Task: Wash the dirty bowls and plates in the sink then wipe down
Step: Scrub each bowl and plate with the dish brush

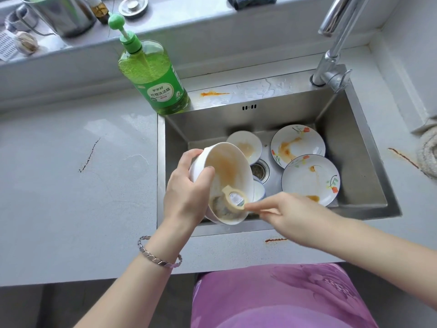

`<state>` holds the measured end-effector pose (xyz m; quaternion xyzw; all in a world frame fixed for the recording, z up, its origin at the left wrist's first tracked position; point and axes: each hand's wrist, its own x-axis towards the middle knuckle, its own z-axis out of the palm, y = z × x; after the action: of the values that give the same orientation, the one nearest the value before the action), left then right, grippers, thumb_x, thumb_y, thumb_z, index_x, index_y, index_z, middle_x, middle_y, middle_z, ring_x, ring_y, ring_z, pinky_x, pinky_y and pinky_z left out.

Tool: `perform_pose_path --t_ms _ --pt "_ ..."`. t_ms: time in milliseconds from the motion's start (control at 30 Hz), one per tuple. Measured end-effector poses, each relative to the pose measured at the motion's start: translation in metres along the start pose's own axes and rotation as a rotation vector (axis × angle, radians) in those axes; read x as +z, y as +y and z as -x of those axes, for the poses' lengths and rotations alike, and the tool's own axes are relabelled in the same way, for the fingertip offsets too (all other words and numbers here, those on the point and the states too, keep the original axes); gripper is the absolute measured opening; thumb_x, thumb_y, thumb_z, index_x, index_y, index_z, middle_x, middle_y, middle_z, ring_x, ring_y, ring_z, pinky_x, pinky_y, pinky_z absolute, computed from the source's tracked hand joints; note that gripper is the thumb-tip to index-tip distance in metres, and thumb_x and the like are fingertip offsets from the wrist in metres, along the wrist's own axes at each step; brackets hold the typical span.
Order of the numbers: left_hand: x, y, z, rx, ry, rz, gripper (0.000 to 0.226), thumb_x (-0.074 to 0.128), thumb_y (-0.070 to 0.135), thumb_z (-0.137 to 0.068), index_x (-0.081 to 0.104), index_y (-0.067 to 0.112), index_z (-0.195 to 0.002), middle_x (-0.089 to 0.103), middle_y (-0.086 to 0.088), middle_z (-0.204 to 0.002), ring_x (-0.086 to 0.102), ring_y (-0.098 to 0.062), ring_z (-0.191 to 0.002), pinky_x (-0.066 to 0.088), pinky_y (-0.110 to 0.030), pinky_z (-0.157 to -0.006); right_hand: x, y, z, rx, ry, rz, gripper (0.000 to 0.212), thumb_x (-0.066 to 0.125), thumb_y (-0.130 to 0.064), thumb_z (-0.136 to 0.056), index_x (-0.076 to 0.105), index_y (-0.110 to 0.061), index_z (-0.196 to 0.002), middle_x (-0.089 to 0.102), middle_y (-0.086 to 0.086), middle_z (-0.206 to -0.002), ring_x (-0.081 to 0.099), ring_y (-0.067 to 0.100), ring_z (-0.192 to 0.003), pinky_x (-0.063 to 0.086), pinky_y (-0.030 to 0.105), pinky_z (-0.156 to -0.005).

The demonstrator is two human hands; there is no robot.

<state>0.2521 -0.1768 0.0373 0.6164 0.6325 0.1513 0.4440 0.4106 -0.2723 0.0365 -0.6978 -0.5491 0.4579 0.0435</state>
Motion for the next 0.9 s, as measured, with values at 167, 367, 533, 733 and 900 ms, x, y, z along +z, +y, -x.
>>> perform_pose_path --t_ms 167,367,533,733,900 --pt "-0.002 -0.006 0.001 -0.017 0.020 -0.002 0.036 0.042 0.044 -0.069 0.048 0.047 -0.105 0.052 0.010 -0.079 0.054 -0.014 -0.081 0.043 -0.029 -0.066 -0.016 0.009 -0.002 0.022 0.050 0.052 0.035 0.039 -0.031 -0.097 0.054 -0.057 -0.115 0.063 -0.013 -0.079 0.043 0.002 -0.047 0.036 0.015 -0.053" --pt "-0.001 -0.006 0.005 -0.035 0.000 0.021 0.034 0.043 0.045 -0.068 0.050 0.052 -0.100 0.057 0.002 -0.087 0.058 -0.019 -0.087 0.050 -0.038 -0.078 -0.003 0.000 0.009 -0.086 -0.008 0.025 0.037 0.039 -0.030 -0.097 0.051 -0.058 -0.117 0.060 -0.020 -0.079 0.043 -0.003 -0.052 0.038 0.014 -0.060" --pt "0.004 -0.010 0.004 -0.055 -0.025 0.089 0.045 0.044 0.044 -0.068 0.054 0.045 -0.112 0.062 0.013 -0.092 0.059 -0.011 -0.090 0.051 -0.039 -0.084 -0.002 0.011 0.005 -0.027 0.084 0.251 0.046 0.034 -0.025 -0.096 0.040 -0.058 -0.127 0.065 -0.004 -0.096 0.052 0.023 -0.082 0.037 0.034 -0.065" --pt "0.014 -0.019 0.015 -0.101 -0.110 0.147 0.043 0.047 0.044 -0.066 0.056 0.047 -0.108 0.064 0.012 -0.101 0.059 -0.014 -0.099 0.050 -0.039 -0.088 0.004 0.031 -0.002 -0.125 0.240 0.496 0.054 0.036 -0.018 -0.093 0.034 -0.056 -0.132 0.053 -0.007 -0.075 0.054 0.024 -0.074 0.026 0.033 -0.049" --pt "0.022 -0.013 0.025 -0.189 -0.188 0.309 0.033 0.051 0.031 -0.076 0.060 0.036 -0.108 0.064 0.013 -0.097 0.060 -0.016 -0.099 0.049 -0.038 -0.086 0.012 0.031 -0.013 -0.412 0.555 0.342 0.043 0.042 -0.022 -0.077 0.070 -0.037 -0.105 0.019 -0.010 -0.060 0.022 0.020 -0.036 0.000 0.016 -0.042"
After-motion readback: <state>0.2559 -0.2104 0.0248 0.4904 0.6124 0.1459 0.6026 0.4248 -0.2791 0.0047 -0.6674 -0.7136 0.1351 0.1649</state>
